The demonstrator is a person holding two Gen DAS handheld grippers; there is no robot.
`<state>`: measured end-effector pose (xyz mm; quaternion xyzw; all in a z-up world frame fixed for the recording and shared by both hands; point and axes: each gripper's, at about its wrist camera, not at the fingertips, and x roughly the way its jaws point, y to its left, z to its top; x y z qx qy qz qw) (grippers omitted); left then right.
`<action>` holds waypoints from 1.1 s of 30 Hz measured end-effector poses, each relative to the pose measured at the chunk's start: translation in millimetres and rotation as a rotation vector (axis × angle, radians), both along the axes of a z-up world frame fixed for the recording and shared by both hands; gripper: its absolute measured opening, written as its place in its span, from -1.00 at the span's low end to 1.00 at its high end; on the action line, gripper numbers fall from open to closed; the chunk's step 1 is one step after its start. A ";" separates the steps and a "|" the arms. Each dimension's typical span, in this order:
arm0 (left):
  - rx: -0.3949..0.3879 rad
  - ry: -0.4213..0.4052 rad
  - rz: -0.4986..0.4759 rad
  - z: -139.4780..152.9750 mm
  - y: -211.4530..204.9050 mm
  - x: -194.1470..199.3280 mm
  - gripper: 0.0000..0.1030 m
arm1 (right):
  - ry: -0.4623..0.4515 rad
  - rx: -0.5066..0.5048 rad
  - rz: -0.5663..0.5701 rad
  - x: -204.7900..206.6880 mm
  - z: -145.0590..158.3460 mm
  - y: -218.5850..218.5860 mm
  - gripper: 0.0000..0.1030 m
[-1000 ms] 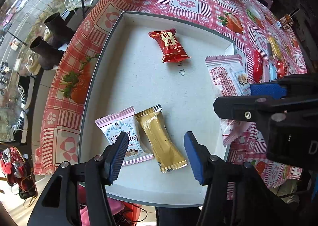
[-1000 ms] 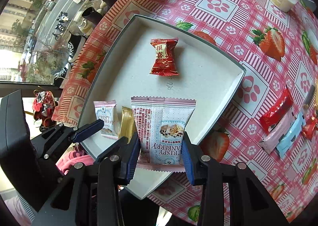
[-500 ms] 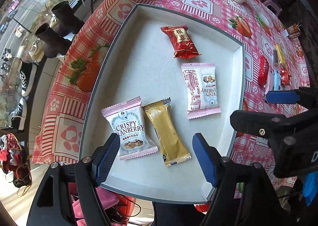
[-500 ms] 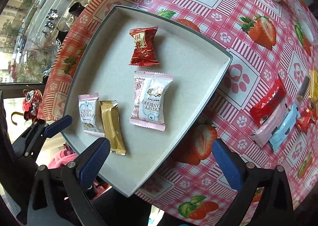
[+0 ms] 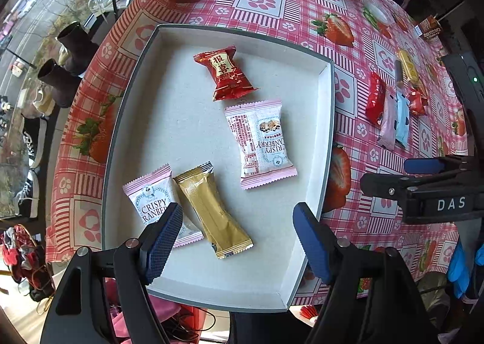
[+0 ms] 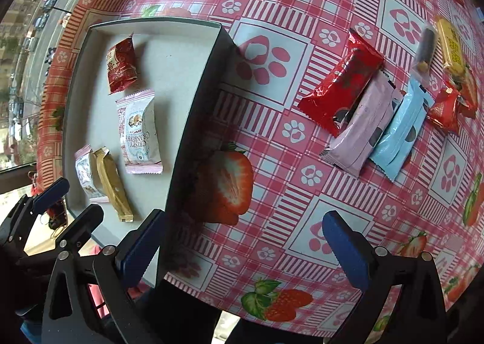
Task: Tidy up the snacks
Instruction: 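Move both tools back toward the row of snack bars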
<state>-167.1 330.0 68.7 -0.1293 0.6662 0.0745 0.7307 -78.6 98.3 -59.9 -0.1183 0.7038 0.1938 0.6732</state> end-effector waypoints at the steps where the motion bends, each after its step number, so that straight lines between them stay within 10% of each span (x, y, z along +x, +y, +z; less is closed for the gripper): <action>1: 0.000 -0.001 -0.014 0.7 -4.2 3.9 0.53 | 0.000 -0.001 -0.020 1.7 -0.8 -9.1 1.00; 33: 0.052 0.031 -0.314 -32.1 -144.4 171.3 0.53 | -0.052 0.100 -0.520 102.0 14.5 -231.8 1.00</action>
